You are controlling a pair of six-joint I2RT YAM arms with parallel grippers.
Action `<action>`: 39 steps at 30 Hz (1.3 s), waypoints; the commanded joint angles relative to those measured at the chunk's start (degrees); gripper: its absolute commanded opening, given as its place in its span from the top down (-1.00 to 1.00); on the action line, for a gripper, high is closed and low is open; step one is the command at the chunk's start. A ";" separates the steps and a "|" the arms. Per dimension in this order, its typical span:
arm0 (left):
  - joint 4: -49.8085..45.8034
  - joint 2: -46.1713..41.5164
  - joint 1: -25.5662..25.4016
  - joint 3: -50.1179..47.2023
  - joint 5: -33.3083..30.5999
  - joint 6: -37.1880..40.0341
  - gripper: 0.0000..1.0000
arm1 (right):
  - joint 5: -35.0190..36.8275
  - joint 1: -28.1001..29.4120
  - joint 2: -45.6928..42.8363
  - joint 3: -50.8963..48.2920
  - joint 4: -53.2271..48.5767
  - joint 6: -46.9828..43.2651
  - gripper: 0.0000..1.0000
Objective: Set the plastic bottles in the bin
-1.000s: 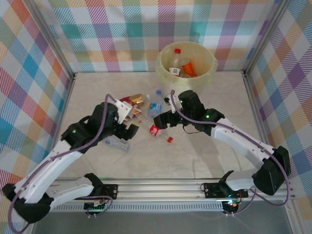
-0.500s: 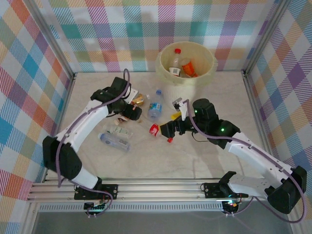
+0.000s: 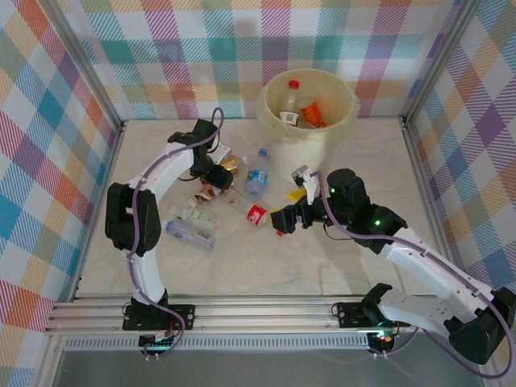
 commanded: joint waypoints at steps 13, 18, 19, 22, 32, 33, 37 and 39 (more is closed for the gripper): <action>-1.62 6.51 0.75 3.93 -2.14 -0.49 -0.52 | 0.57 0.30 -0.82 -0.24 -1.17 -0.34 -0.99; -1.25 7.27 0.75 3.82 -2.60 -1.53 -0.55 | 0.56 0.30 -0.87 -0.22 -1.22 0.13 -0.99; -1.16 7.44 0.75 3.94 -2.60 -1.77 -0.56 | 0.64 0.30 -0.87 -0.32 -0.97 0.28 -0.99; -1.05 7.93 0.75 4.35 -2.52 -2.56 -0.54 | 0.73 0.31 -0.59 -0.25 -0.70 0.55 -0.99; -1.56 6.73 1.32 4.76 -1.59 -3.45 -0.37 | 0.91 0.32 -0.70 -0.32 -1.02 0.98 -0.99; -1.58 6.38 1.52 4.71 -1.16 -3.61 -0.37 | 0.98 0.34 -0.87 -0.40 -1.09 0.99 -0.99; -1.65 4.37 1.98 4.50 -0.22 -3.79 -0.40 | 1.26 0.36 -1.21 -0.80 -1.18 1.16 -0.99; -1.49 3.66 2.29 4.31 -0.16 -3.79 -0.45 | 1.36 0.30 -1.23 -1.01 -1.23 1.24 -0.99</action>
